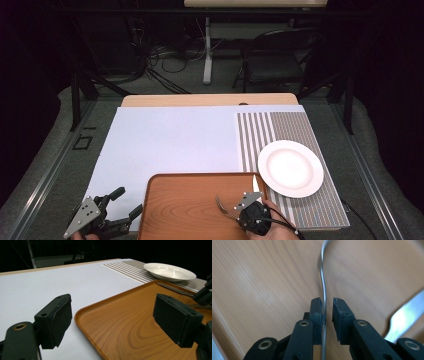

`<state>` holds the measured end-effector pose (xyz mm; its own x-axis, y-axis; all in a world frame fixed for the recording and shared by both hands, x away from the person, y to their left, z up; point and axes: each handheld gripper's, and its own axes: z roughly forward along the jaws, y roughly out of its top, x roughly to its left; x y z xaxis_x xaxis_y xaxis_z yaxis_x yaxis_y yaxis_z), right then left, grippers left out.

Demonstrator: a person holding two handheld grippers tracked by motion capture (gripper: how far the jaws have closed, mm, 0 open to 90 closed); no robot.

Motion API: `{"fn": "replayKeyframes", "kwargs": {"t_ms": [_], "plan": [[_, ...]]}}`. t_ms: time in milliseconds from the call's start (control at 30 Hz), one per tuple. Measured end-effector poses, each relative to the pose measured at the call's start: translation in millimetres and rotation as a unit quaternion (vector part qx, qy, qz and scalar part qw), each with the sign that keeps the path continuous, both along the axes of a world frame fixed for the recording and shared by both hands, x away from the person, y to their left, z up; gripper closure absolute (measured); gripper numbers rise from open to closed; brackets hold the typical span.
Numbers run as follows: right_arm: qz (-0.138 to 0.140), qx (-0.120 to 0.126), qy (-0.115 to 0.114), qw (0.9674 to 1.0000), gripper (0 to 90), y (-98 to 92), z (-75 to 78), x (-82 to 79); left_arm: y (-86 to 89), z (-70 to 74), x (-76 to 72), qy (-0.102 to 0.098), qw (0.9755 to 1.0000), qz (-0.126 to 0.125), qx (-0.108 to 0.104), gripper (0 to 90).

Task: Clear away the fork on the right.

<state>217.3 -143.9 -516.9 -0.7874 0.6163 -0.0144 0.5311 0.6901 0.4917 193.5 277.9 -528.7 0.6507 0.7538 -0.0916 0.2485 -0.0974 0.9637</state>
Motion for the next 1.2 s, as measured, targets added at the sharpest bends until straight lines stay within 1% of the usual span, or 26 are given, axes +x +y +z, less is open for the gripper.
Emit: {"fn": "replayKeyframes", "kwargs": {"t_ms": [33, 67, 133, 200, 267, 300, 433, 467, 533, 600, 700, 867, 1033, 1133, 1200], "plan": [[0.004, 0.002, -0.009, 0.9999, 75.6, 2.5, 1.4, 1.8, 0.4, 0.2, -0.3, -0.001, 1.0000, 0.000, 0.000, 15.8], [0.007, 0.004, -0.013, 0.9999, 74.9, 4.4, 1.9, 3.6, 0.5, 0.3, -0.3, -0.001, 1.0000, 0.002, -0.001, 15.8], [0.014, 0.016, -0.015, 0.9997, 75.1, 10.4, 1.8, 9.8, 0.3, 0.0, 0.6, 0.001, 1.0000, 0.002, 0.000, 15.8], [0.021, 0.016, -0.025, 0.9993, 75.1, 16.3, 1.3, 14.3, -0.2, 0.0, 1.3, 0.002, 1.0000, 0.001, 0.001, 15.8], [0.028, 0.023, -0.029, 0.9989, 76.2, 22.0, -0.2, 17.3, -0.5, -0.1, 1.3, 0.002, 1.0000, 0.000, 0.001, 15.8], [0.029, 0.021, -0.031, 0.9989, 76.5, 24.5, -1.3, 18.2, -0.3, -0.2, 1.5, 0.003, 1.0000, 0.000, 0.001, 15.8], [0.033, 0.030, -0.028, 0.9986, 79.6, 30.2, -7.0, 21.9, 0.9, -0.3, 1.5, 0.003, 1.0000, 0.000, -0.002, 15.8], [0.033, 0.029, -0.030, 0.9986, 80.0, 31.2, -8.3, 22.3, 0.9, -0.4, 1.5, 0.003, 1.0000, 0.001, -0.003, 15.8], [0.032, 0.030, -0.026, 0.9987, 80.6, 32.6, -10.3, 22.7, 1.3, -0.3, 1.5, 0.002, 1.0000, 0.001, -0.003, 15.8], [0.033, 0.025, -0.028, 0.9987, 81.7, 34.4, -12.5, 22.8, 1.4, -0.5, 1.6, 0.003, 1.0000, 0.001, -0.003, 15.8], [0.036, 0.021, -0.032, 0.9986, 86.2, 37.4, -14.1, 21.8, 1.4, -0.5, 1.5, 0.003, 1.0000, 0.002, -0.003, 15.8], [0.033, 0.020, -0.043, 0.9983, 87.4, 40.7, -14.8, 17.6, 0.7, -0.7, 2.0, 0.003, 1.0000, 0.003, -0.004, 15.8], [0.032, 0.007, -0.062, 0.9975, 87.6, 45.0, -15.6, 13.1, 1.0, -0.3, 1.4, 0.005, 1.0000, 0.002, -0.003, 15.8], [0.036, -0.008, -0.085, 0.9957, 87.6, 48.7, -16.8, 8.5, 1.9, 0.0, 0.6, 0.003, 1.0000, 0.005, -0.004, 15.8], [0.040, -0.009, -0.089, 0.9952, 87.6, 50.7, -17.1, 5.7, 2.1, 0.0, 0.4, 0.003, 1.0000, 0.006, -0.005, 15.8]]}}
